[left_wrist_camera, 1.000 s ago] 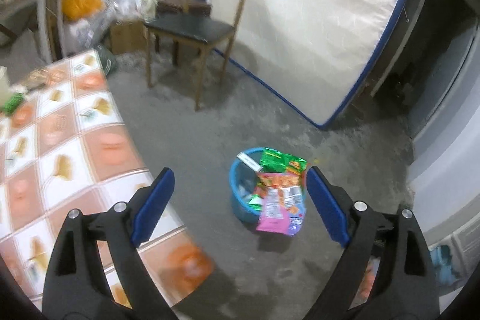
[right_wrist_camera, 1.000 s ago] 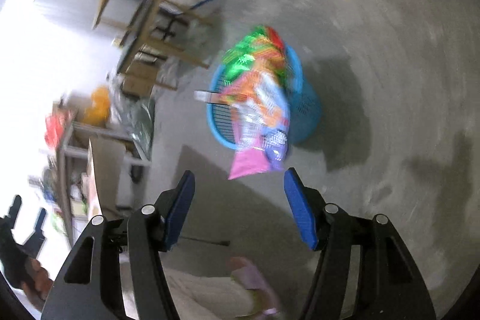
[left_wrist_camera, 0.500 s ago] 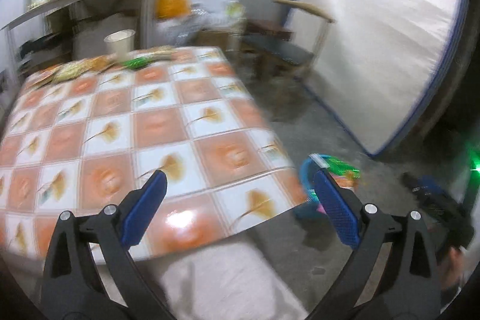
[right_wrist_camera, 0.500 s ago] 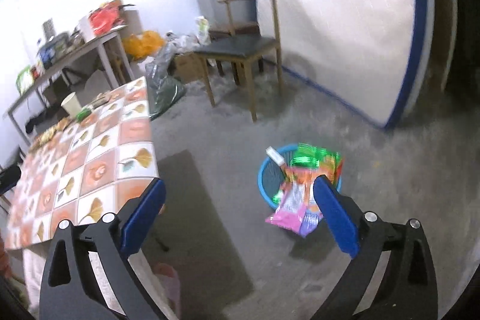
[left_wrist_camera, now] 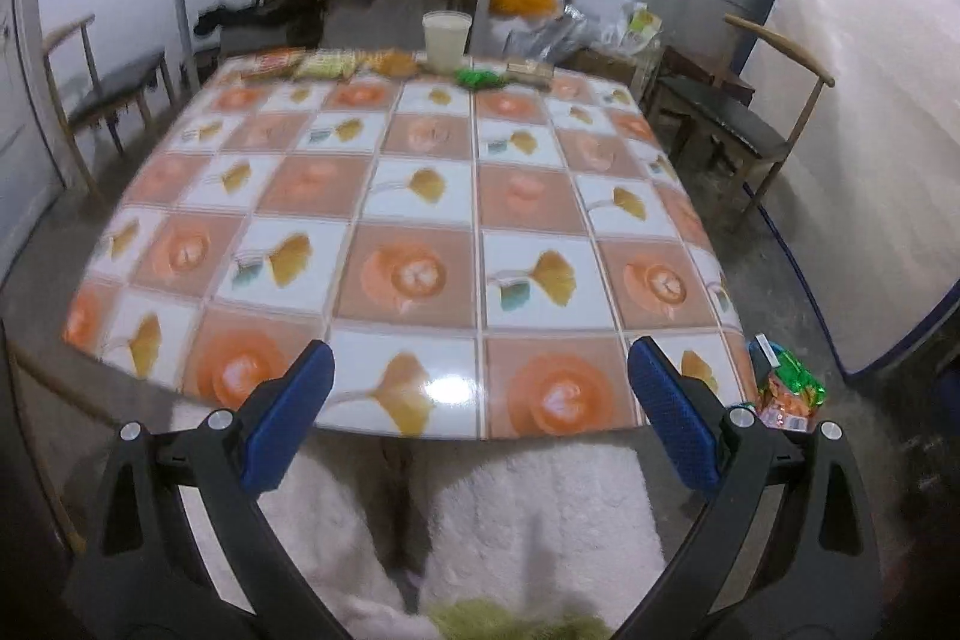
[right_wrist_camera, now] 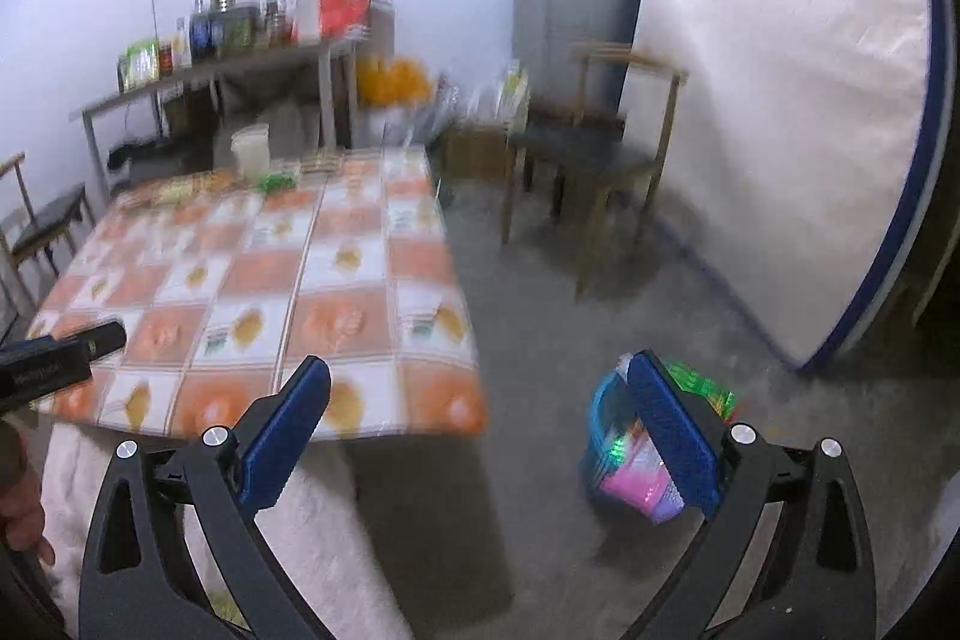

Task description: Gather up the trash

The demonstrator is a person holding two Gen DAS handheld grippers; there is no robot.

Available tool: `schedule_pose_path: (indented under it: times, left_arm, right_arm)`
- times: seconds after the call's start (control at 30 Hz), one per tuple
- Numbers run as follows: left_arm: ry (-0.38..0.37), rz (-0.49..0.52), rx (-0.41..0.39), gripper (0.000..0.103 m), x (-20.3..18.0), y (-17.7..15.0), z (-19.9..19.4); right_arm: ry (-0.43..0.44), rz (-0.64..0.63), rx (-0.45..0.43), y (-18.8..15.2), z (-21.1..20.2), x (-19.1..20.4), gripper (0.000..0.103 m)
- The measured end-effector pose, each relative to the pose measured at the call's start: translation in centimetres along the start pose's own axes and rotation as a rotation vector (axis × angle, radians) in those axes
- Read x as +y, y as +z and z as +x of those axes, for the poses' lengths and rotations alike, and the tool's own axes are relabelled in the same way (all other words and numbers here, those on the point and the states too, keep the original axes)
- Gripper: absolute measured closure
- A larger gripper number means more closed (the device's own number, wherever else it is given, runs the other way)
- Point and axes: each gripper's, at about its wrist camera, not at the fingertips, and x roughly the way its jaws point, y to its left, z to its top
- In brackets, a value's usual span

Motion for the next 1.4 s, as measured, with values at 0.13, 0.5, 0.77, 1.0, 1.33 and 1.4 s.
schedule_pose_path:
  times: [0.13,0.5,0.77,1.0,1.33,1.4]
  left_arm:
    - [0.042,0.059,0.081,0.009,-0.4,-1.6,1.5]
    - [0.139,0.102,0.104,0.009,-0.2,-2.3,2.7]
    - [0.152,0.138,0.102,0.009,-1.0,-2.4,2.7]
    - [0.151,0.164,0.093,0.009,-1.8,-2.4,2.4]
    - [0.151,0.202,0.088,0.009,-2.7,-2.7,2.1]
    - [0.15,0.203,0.087,0.009,-2.6,-2.6,2.1]
  right_arm:
    - [-0.009,-0.007,0.122,-2.0,1.4,1.0,0.007]
    - [-0.067,0.013,0.225,-3.4,4.5,1.3,0.007]
    - [-0.092,0.026,0.239,-3.6,4.9,0.8,0.007]
    - [-0.11,0.045,0.229,-3.7,4.6,0.0,0.007]
    - [-0.117,0.048,0.222,-3.7,4.3,-0.2,0.007]
    - [-0.117,0.048,0.222,-3.7,4.3,-0.3,0.007]
